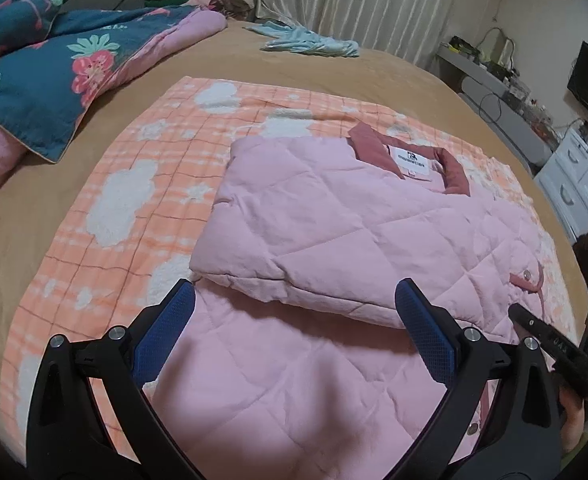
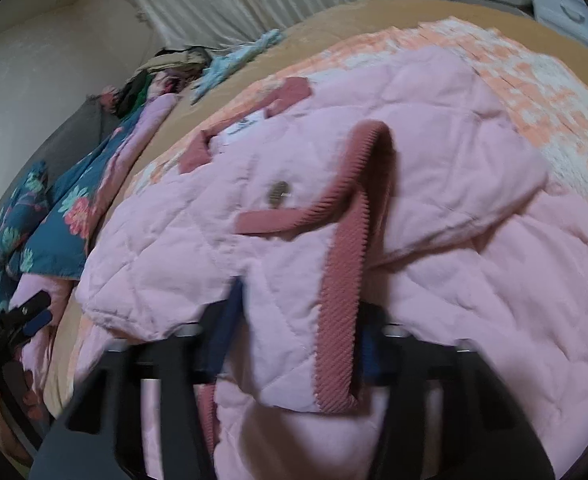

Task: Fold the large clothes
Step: 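Grasp the folded sleeve's ribbed cuff with the right gripper and lift it, then lay the held cuff on the jacket front and open the right gripper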

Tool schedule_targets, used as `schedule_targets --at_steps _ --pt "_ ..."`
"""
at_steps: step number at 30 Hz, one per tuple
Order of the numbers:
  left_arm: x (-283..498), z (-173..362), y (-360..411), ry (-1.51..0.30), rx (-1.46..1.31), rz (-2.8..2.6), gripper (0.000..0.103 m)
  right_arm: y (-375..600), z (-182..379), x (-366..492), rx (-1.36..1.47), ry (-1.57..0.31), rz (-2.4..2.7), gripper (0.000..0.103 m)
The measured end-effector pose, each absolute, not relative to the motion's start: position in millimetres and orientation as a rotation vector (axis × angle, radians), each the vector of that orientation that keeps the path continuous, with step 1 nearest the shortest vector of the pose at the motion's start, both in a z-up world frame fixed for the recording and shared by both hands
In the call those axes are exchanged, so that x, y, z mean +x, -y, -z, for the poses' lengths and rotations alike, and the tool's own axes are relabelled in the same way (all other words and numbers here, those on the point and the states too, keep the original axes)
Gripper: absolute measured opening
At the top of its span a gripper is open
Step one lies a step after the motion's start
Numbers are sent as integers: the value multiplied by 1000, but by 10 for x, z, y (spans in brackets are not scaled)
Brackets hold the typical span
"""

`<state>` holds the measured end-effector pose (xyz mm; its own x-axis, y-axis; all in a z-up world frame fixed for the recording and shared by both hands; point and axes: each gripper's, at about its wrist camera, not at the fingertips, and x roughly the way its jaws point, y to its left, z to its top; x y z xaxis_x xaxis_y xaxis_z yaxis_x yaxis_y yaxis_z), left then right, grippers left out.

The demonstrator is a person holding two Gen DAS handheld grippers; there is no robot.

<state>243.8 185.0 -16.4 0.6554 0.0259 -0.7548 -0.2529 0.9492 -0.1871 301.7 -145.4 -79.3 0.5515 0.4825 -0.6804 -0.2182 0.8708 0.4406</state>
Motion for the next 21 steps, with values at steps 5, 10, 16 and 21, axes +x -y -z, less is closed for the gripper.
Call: schedule_targets --at_steps 5,10,16,21 --pt "2536 113 -1878 -835 -296 -154 94 1210 317 2896 140 -744 -482 19" --pt "2680 -7 -1827 -808 -288 -137 94 1147 -262 3027 30 -600 -521 19" --pt "2919 -68 -1707 -811 -283 -103 94 1265 -351 3420 -15 -596 -481 19" --pt "3095 -43 -1567 -826 -257 -77 94 1326 -12 3585 4 -676 -438 19"
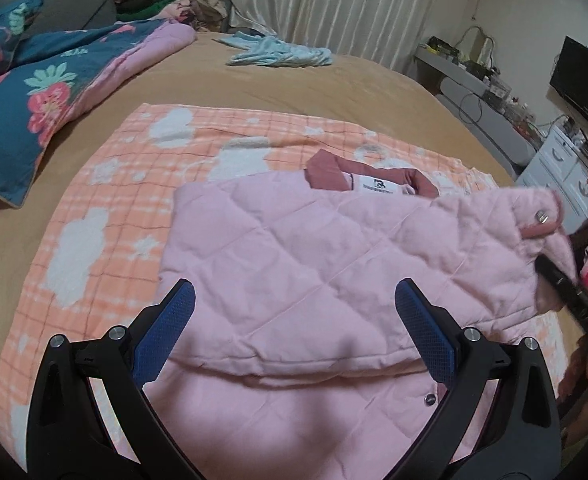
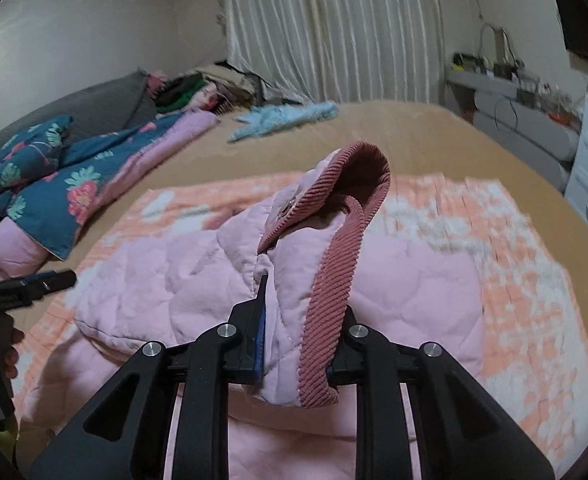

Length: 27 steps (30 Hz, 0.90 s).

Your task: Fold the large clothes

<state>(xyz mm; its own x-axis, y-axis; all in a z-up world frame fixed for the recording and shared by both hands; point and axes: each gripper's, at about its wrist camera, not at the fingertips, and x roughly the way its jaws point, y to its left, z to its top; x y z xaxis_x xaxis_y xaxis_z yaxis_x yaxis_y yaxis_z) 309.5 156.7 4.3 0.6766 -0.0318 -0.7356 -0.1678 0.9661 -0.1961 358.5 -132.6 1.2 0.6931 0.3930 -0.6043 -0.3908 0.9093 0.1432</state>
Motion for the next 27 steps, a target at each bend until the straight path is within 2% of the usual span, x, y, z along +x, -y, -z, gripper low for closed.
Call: schedule_targets --at_steps 6,11,15,19,22,27 --pt "3253 85 -1400 -868 -221 -54 94 1412 332 3620 29 -752 -408 20" --pt "3310 195 -1312 -895 -210 -41 94 1456 444 3618 39 -787 -391 26" --pt "3380 271 -1262 -912 -205 -37 94 1521 495 3598 72 -815 -363 40" --pt "3445 364 -1224 -938 -195 -39 94 1621 440 3502 99 -790 -315 71" --pt "3498 473 -1223 -972 -194 -37 94 1687 332 3435 109 -751 -290 82" --pt "3554 637 -1253 -1006 -199 -33 94 1647 101 3365 80 -702 -296 90"
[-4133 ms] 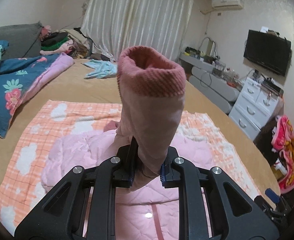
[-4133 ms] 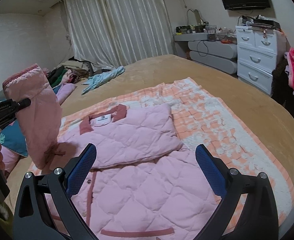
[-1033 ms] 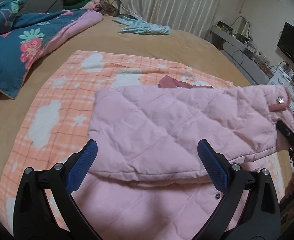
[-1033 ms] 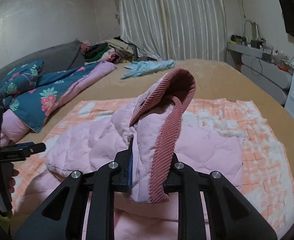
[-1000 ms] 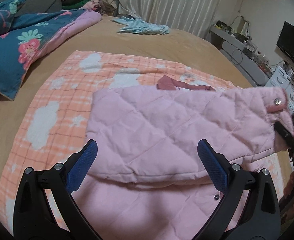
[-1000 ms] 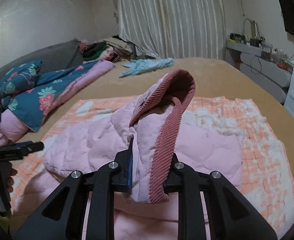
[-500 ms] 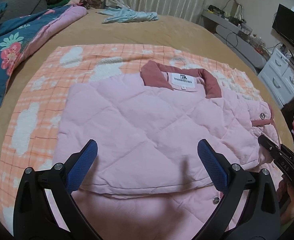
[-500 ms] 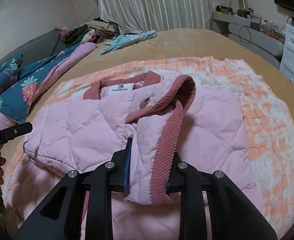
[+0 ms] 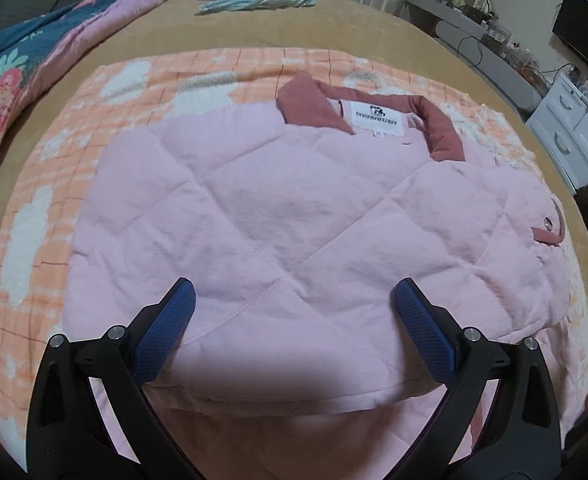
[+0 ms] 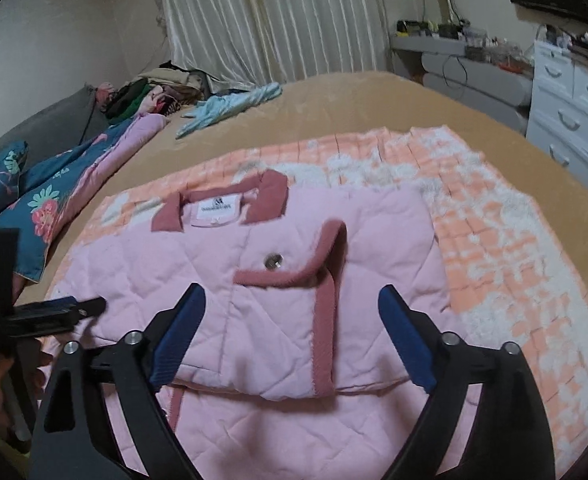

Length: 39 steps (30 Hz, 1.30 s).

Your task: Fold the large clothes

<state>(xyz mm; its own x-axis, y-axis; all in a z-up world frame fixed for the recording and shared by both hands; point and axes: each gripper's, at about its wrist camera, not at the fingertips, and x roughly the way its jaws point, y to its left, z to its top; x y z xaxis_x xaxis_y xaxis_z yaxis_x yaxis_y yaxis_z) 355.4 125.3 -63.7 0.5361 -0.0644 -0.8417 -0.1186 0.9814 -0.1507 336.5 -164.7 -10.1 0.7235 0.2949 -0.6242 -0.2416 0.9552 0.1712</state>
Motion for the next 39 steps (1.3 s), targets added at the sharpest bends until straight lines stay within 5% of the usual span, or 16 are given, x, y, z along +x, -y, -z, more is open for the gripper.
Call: schedule_targets --at_steps 14,21,39 --pt "3605 879 -1341 -1029 -236 -24 95 795 204 3677 -153 -811 -397 97" --pt "3605 889 -1350 -1021 -235 -24 95 698 722 3994 -207 -980 -349 99" --pt "3381 697 -1269 -1040 -230 -56 94 883 922 3743 -108 -912 -321 99"
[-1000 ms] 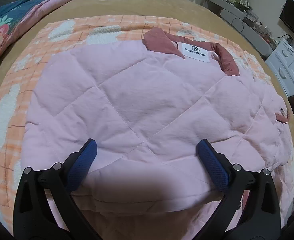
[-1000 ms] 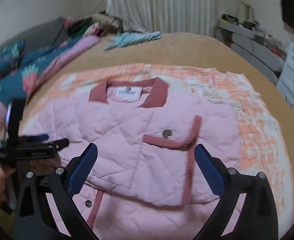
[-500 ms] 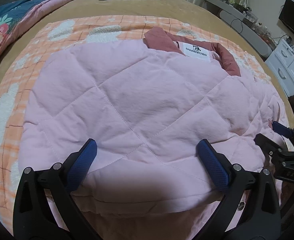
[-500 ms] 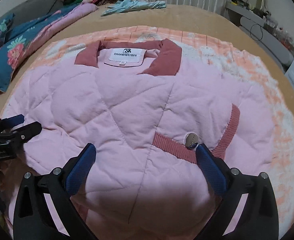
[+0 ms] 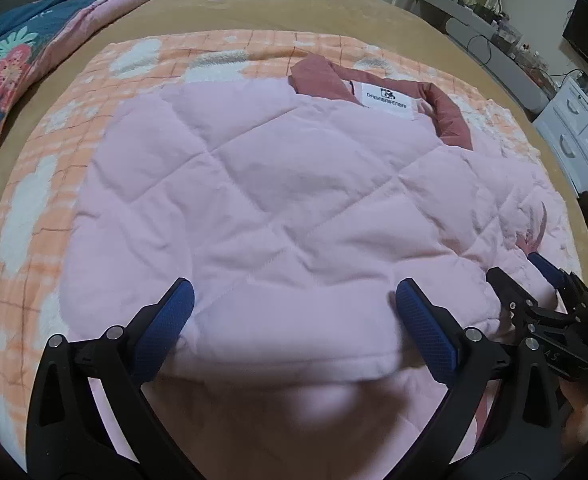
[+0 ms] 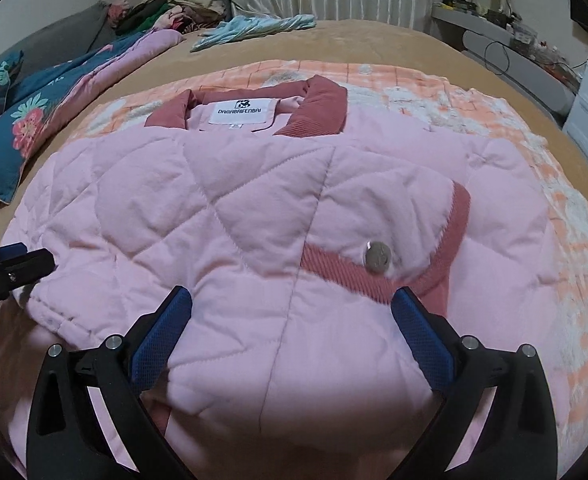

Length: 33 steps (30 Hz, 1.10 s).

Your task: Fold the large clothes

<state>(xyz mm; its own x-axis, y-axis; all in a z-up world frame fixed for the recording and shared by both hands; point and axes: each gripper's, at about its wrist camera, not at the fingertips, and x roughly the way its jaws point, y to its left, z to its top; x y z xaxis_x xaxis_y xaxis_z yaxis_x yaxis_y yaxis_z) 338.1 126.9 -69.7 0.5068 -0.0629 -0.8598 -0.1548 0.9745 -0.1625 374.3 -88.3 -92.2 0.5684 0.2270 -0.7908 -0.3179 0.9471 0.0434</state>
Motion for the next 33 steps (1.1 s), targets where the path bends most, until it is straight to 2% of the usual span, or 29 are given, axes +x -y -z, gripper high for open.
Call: schedule_targets --at_steps 16,33 --pt "3040 526 -1197 -1014 -277 -31 94 1217 536 2988 -14 -856 -291 99" --pt "2728 142 -1066 -951 -280 -9 94 1439 0 2616 54 -781 -321 99"
